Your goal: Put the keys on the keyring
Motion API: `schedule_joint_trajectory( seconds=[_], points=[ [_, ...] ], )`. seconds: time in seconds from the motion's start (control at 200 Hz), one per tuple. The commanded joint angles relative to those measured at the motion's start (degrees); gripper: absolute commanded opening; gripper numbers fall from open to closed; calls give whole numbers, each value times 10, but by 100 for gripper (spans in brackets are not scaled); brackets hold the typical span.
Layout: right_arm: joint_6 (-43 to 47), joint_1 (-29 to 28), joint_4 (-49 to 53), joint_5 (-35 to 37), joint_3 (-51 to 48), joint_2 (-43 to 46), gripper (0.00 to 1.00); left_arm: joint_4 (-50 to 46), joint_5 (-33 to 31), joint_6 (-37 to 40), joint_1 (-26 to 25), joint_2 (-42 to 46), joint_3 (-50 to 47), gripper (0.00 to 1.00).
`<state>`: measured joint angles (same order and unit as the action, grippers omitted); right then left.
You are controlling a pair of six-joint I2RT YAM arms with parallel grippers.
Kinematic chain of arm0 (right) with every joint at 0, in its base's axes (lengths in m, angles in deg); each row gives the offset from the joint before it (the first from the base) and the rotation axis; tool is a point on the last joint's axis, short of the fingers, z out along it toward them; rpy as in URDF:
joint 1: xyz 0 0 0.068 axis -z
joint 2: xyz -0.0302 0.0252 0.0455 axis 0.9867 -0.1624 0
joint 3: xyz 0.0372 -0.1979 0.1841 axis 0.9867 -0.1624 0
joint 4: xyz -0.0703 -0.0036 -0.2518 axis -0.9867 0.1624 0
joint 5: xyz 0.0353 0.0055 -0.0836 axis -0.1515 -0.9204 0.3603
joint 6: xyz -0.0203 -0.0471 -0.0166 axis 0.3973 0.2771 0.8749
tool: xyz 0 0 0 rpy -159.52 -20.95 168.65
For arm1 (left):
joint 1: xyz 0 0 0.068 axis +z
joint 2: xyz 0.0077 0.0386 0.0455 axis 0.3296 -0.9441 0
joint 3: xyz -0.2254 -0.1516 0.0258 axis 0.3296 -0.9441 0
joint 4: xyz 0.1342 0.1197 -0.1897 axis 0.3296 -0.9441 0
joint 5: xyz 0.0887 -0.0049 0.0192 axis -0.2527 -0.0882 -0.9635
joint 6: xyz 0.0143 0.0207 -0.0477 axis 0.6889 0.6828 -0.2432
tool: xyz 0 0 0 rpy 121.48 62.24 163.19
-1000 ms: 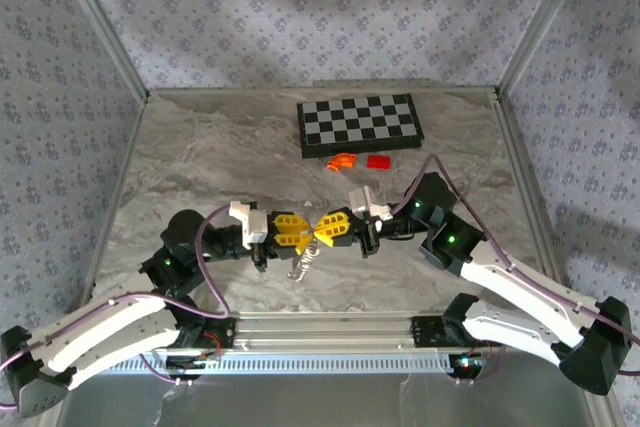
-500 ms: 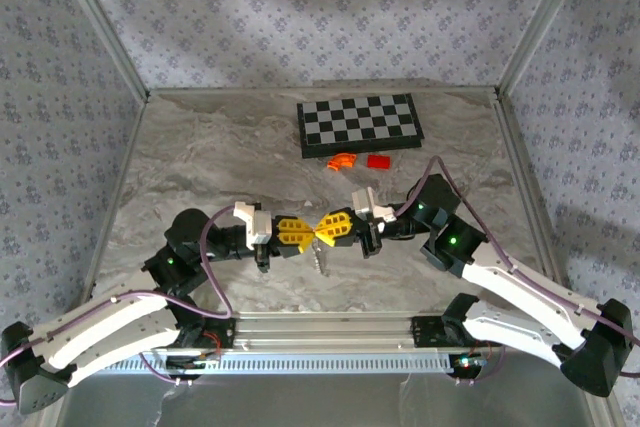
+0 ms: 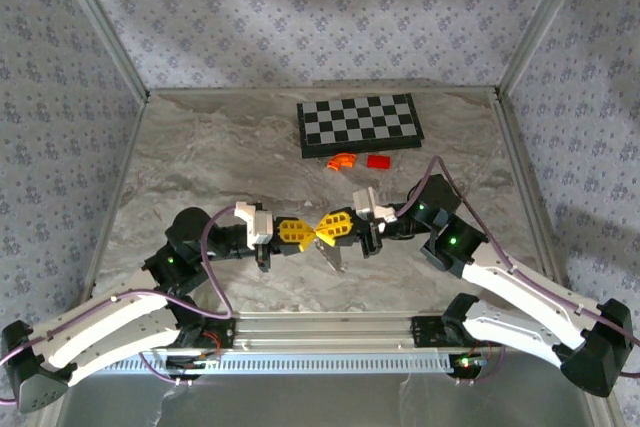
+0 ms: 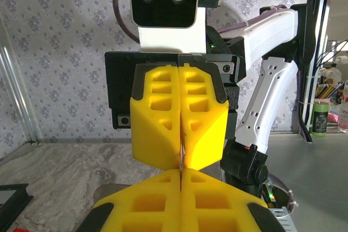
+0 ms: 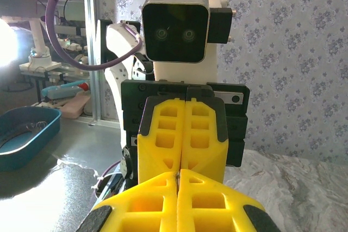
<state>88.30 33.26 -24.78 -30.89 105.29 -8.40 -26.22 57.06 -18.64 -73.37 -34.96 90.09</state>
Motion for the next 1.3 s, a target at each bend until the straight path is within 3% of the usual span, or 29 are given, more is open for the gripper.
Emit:
schedule_joint_trajectory(
  seconds=[0.0,0.055,0.26,0.375,0.81,1.294],
  points=[
    [8,-7,5,13,-2,5,0,-3,10,13,-5,5,24,0],
    [10,-7,13,20,-2,8,0,-9,2,18,-5,8,24,0],
    [23,-12,50,69,-2,19,23,-53,-14,44,-5,20,30,0],
    [39,-19,78,98,3,23,28,-78,-18,57,-5,26,36,0],
    [106,-54,223,183,41,50,25,-140,-42,95,-5,40,44,0],
    [129,-86,243,224,52,26,21,-172,-49,107,-5,46,46,0]
  ],
)
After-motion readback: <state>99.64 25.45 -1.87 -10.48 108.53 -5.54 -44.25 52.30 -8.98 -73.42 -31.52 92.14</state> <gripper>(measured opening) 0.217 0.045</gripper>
